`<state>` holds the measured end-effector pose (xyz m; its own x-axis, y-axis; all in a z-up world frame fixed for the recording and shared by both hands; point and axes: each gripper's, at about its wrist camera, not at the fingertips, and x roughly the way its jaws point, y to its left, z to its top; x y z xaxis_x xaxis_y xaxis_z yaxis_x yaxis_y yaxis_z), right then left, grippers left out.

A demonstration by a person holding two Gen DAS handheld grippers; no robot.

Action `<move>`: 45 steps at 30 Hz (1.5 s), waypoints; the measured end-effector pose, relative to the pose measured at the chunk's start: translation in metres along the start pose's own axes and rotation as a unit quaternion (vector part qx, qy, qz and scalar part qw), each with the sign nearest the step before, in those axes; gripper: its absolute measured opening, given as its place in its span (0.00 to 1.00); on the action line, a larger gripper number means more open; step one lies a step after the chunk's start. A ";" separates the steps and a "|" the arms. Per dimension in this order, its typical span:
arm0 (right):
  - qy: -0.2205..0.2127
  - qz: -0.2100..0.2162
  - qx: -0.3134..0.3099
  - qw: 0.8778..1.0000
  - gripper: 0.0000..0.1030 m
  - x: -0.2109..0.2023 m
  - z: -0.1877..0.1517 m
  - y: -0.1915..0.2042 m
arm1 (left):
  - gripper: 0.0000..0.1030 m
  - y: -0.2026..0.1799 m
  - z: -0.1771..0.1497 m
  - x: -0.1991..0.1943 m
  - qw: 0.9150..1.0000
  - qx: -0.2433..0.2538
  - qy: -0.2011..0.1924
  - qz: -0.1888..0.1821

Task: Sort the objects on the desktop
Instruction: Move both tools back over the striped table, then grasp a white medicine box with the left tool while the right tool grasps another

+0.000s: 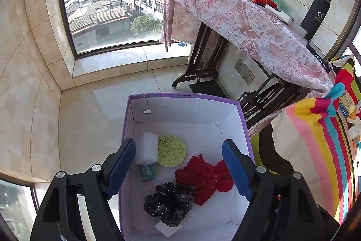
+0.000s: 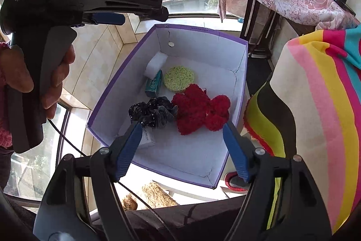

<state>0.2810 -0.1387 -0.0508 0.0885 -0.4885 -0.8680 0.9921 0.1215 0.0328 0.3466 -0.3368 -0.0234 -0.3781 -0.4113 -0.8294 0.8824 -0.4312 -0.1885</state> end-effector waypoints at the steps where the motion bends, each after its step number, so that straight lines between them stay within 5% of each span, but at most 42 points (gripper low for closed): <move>1: 0.002 -0.002 -0.002 1.000 0.77 0.002 -0.001 0.001 | 0.78 -0.001 -0.001 0.001 1.000 0.000 0.003 -0.002; 7: -0.008 0.001 0.019 1.000 0.78 -0.013 -0.002 -0.009 | 0.78 -0.021 -0.003 0.010 1.000 0.014 0.015 0.001; 12: -0.086 -0.079 0.112 0.987 0.80 -0.096 -0.024 -0.093 | 0.83 -0.095 0.009 -0.009 0.992 0.092 -0.001 -0.086; 15: -0.120 -0.137 0.248 0.952 0.89 -0.145 -0.074 -0.183 | 0.84 -0.173 0.001 -0.011 0.973 0.188 -0.006 -0.136; 20: -0.103 -0.264 0.385 0.878 0.89 -0.198 -0.176 -0.296 | 0.84 -0.318 -0.039 0.000 0.910 0.367 -0.029 -0.193; 22: -0.090 -0.305 0.427 0.846 0.89 -0.215 -0.213 -0.330 | 0.84 -0.376 -0.053 0.007 0.888 0.413 -0.037 -0.198; 26: -0.067 -0.343 0.501 0.792 0.89 -0.239 -0.274 -0.399 | 0.84 -0.476 -0.066 0.029 0.863 0.456 -0.018 -0.219; 32: -0.052 -0.338 0.507 0.791 0.89 -0.239 -0.289 -0.461 | 0.84 -0.582 -0.078 0.042 0.833 0.512 -0.069 -0.200; 36: -0.052 -0.350 0.506 0.787 0.91 -0.234 -0.286 -0.482 | 0.84 -0.625 -0.079 0.050 0.821 0.533 -0.074 -0.190; 39: -0.057 -0.342 0.493 0.798 0.86 -0.234 -0.278 -0.485 | 0.82 -0.640 -0.079 0.061 0.823 0.530 -0.057 -0.199; 41: -0.075 -0.343 0.485 0.801 0.49 -0.240 -0.274 -0.482 | 0.58 -0.639 -0.077 0.066 0.828 0.516 -0.038 -0.218; 42: -0.079 -0.346 0.487 0.798 0.42 -0.243 -0.274 -0.482 | 0.52 -0.637 -0.075 0.065 0.832 0.506 -0.034 -0.224; 45: -0.085 -0.349 0.491 0.794 0.42 -0.247 -0.272 -0.480 | 0.41 -0.621 -0.074 0.056 0.837 0.486 -0.024 -0.250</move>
<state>-0.2417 0.1588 0.0132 -0.5856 -0.2594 -0.7680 0.3882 -0.9214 0.0152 -0.2017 -0.0321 0.0083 -0.6635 -0.0058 -0.7482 -0.0253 -0.9992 0.0302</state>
